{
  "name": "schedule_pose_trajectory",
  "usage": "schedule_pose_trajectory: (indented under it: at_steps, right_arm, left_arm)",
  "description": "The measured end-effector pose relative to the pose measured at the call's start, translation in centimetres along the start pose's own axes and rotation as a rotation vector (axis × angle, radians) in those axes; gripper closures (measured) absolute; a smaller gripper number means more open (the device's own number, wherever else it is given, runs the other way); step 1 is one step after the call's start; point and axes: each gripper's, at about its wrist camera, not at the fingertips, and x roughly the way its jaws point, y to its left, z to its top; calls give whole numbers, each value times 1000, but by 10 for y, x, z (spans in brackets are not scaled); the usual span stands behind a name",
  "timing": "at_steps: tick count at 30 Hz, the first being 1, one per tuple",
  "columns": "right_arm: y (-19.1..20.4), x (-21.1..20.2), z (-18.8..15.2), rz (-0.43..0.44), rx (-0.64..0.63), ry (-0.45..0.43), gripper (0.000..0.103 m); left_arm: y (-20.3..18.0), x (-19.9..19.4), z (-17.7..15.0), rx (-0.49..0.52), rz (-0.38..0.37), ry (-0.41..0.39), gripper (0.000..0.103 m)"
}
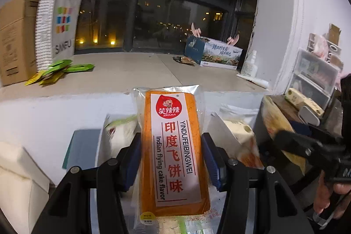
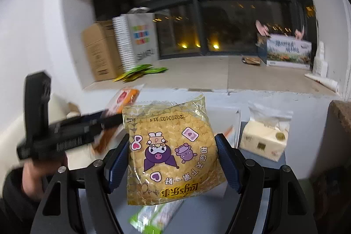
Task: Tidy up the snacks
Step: 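Carry the cracker pack into the box while the left gripper drops the orange pack in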
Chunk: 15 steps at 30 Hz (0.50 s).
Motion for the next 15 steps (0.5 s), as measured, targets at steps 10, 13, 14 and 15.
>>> schedule_pose_trajectory:
  at_steps: [10, 13, 14, 15]
  right_arm:
    - [-49, 100, 49, -62, 137, 114, 25]
    - [-58, 112, 52, -79, 149, 129, 24]
    - [-62, 116, 52, -68, 165, 136, 22]
    - [-66, 121, 52, -58, 186, 151, 10]
  left_arm:
    - [13, 103, 26, -25, -5, 179, 23]
    - [21, 110, 24, -34, 61, 181, 1]
    - [24, 108, 22, -45, 57, 186, 0]
    - [27, 108, 21, -50, 55, 188, 0]
